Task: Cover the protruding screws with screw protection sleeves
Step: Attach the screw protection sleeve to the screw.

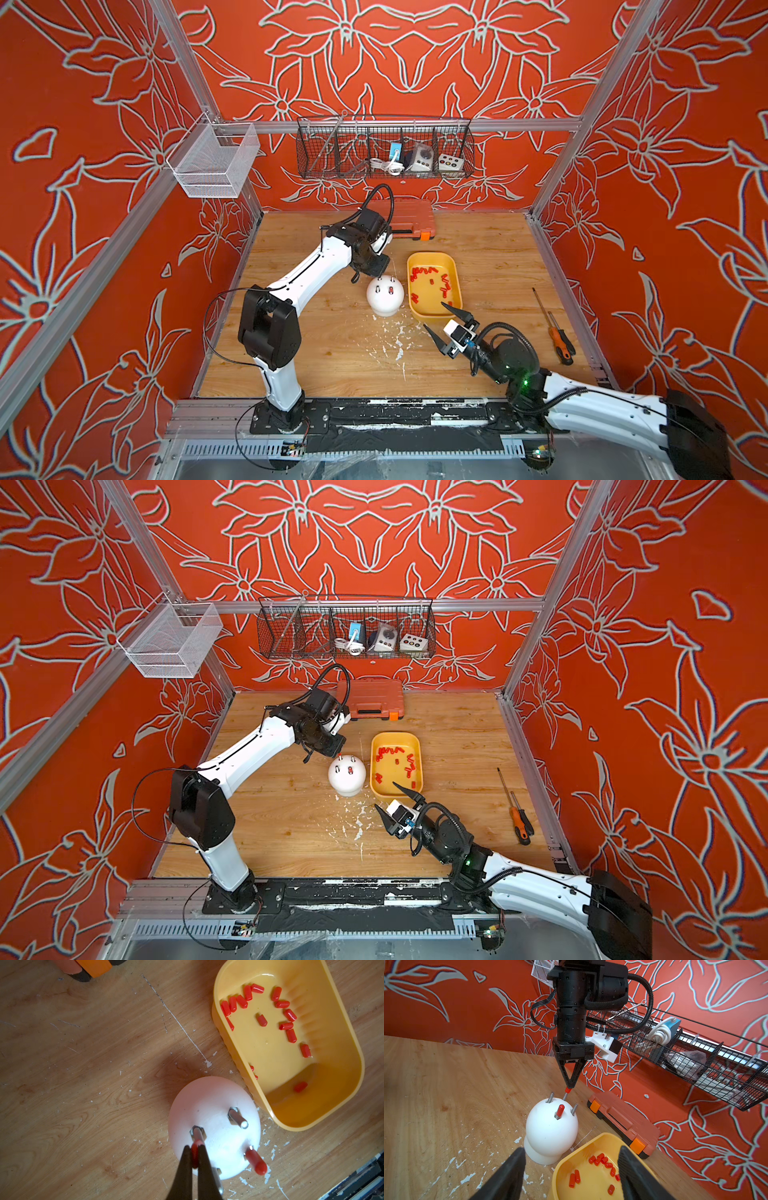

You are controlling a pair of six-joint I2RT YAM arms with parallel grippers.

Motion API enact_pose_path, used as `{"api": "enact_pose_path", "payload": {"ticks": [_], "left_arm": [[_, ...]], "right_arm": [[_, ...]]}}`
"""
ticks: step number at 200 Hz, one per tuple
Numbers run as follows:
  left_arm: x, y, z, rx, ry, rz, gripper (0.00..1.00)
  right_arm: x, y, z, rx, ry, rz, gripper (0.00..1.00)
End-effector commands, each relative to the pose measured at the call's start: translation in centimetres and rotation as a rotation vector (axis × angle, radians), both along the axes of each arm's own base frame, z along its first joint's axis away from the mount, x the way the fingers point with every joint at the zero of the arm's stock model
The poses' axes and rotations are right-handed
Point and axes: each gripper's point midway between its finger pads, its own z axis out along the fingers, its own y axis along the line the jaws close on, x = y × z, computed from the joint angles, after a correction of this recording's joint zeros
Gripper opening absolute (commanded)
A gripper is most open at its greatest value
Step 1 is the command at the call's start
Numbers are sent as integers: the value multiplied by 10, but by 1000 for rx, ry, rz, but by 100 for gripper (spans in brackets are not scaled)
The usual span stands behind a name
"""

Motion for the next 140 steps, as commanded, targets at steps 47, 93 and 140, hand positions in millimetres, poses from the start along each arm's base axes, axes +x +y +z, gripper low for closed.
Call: {"api": "enact_pose_path", "payload": {"ticks": [47,93,140], "left_arm": [[-16,4,-6,-4,60,2,0],[-13,8,-9,23,48,17,0],[-16,8,-11,20,65,22,0]], "right_arm": [[-2,1,2,2,-11,13,71],[-2,2,2,2,-10,13,72],[-1,1,2,3,-9,12,72]]}}
